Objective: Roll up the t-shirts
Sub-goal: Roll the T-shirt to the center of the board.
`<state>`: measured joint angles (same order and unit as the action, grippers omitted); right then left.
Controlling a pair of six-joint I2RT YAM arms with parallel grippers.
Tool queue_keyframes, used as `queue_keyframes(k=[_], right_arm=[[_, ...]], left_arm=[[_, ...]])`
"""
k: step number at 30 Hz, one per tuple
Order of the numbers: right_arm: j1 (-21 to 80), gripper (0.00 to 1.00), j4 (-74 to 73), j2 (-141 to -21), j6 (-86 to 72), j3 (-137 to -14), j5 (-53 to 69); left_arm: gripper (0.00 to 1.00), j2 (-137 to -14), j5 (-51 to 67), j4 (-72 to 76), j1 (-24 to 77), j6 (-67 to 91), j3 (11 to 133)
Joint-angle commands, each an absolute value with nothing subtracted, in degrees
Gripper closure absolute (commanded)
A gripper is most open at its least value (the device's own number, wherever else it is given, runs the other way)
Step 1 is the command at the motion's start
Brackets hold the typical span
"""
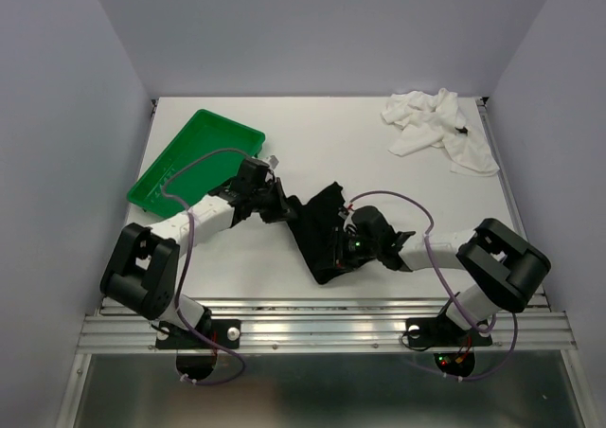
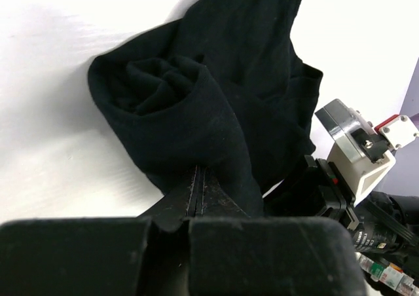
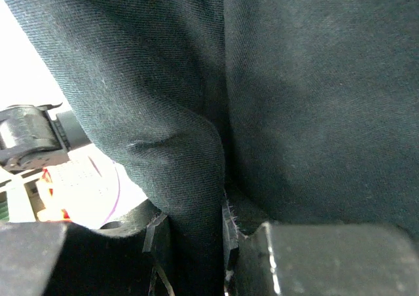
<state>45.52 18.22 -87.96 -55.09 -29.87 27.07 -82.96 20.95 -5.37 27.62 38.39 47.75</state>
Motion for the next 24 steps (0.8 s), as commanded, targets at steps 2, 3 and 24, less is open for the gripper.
queue_keyframes(k=[2, 3, 24], right_arm=[[43.3, 0.96, 19.5, -88.0, -56.0, -29.0, 31.4], [43.3, 0.96, 19.5, -88.4, -56.0, -29.0, 31.6], [41.7, 0.16, -9.4, -70.1, -49.2, -32.4, 20.8]], left_arm=[[1.0, -86.0, 21.4, -2.5, 29.2, 37.5, 52.2], [1.0, -87.3, 21.2, -2.3, 29.4, 37.4, 52.5], [1.0, -97.1, 19.5, -2.1, 29.5, 35.9, 57.1]])
